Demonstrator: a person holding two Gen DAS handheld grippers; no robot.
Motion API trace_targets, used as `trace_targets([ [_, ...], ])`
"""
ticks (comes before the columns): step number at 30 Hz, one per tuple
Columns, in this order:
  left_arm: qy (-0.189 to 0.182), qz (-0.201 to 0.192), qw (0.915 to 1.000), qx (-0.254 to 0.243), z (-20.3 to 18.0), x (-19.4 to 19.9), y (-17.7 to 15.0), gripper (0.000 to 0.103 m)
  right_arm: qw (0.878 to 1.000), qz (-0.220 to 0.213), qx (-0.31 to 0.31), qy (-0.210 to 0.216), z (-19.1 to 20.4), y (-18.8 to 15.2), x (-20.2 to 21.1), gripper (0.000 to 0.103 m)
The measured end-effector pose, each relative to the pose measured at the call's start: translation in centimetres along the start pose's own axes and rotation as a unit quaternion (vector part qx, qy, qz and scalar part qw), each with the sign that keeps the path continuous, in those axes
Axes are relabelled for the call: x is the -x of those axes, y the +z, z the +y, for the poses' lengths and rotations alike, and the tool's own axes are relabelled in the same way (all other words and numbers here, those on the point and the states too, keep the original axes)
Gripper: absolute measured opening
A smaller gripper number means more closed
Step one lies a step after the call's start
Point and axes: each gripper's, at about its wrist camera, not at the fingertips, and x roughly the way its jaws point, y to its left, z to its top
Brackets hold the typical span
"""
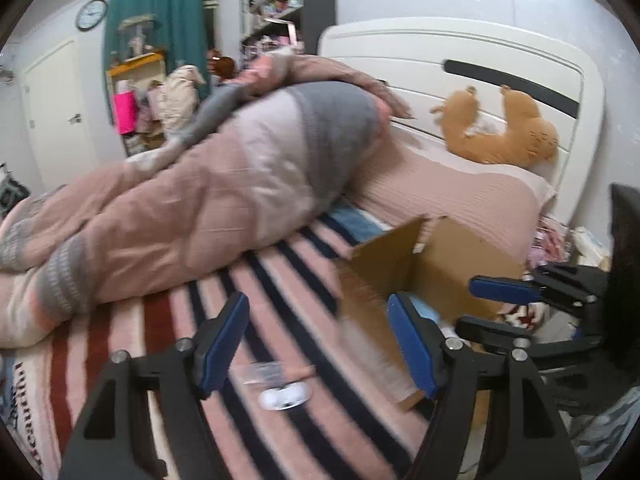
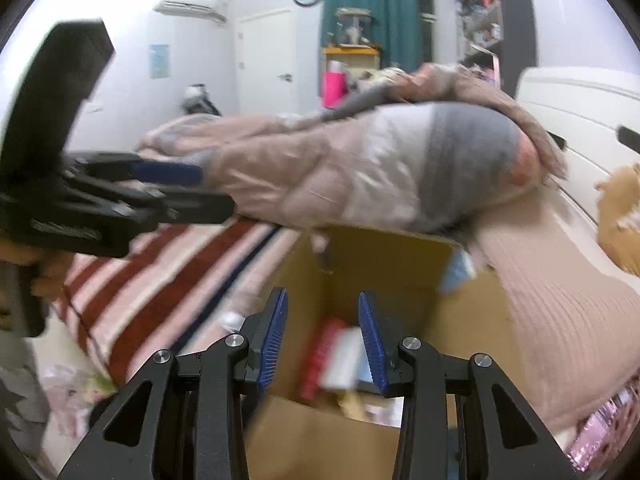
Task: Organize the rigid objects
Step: 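Carry both white items into the cardboard box while both grippers release them, then grasp the white lens case with the right gripper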
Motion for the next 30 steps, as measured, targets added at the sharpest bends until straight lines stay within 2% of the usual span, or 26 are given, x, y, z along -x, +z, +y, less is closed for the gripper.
trace_targets([
  [4,0.043,0.003,0.9989,0.016,4.6,0.6,-2.3,0.073,0.998,-0.001,0.013,0.053,4.8,1.3,-0.7,0.032],
  [9,0.055,0.022,0.9969,0.053,9.9,-1.1,-6.2,0.077,0.994,0.043,0.022,0.097,9.8,0.7,-4.9,0.033],
  [10,0.054,0.026,0.9965,0.058,10.4,-1.6,-6.7,0.08,0.993,0.056,0.018,0.101,10.5,0.2,-6.1,0.035],
  [12,0.046,0.039,0.9956,0.072,11.9,-3.3,-8.4,0.082,0.991,0.077,0.008,0.105,11.3,-0.8,-8.2,0.048],
  [15,0.035,0.06,0.994,0.084,13.0,-6.1,-10.2,0.082,0.989,0.109,-0.012,0.097,11.8,-2.8,-11.6,0.062],
  [17,0.025,0.072,0.9931,0.089,13.3,-7.8,-11.0,0.082,0.988,0.132,-0.027,0.077,11.6,-4.3,-14.0,0.068],
  [22,-0.007,0.094,0.9909,0.096,13.4,-12.2,-12.1,0.082,0.983,0.174,-0.056,0.029,10.5,-6.5,-19.1,0.068],
  [24,-0.027,0.098,0.9895,0.102,13.5,-13.8,-12.3,0.082,0.982,0.176,-0.067,0.024,9.8,-6.7,-20.3,0.068],
  [28,-0.039,0.104,0.9885,0.103,13.2,-16.1,-11.9,0.082,0.983,0.171,-0.068,0.017,9.5,-6.6,-22.6,0.068],
  [30,-0.061,0.104,0.9871,0.105,12.9,-17.1,-11.7,0.082,0.984,0.164,-0.064,0.01,9.6,-6.6,-23.1,0.066],
])
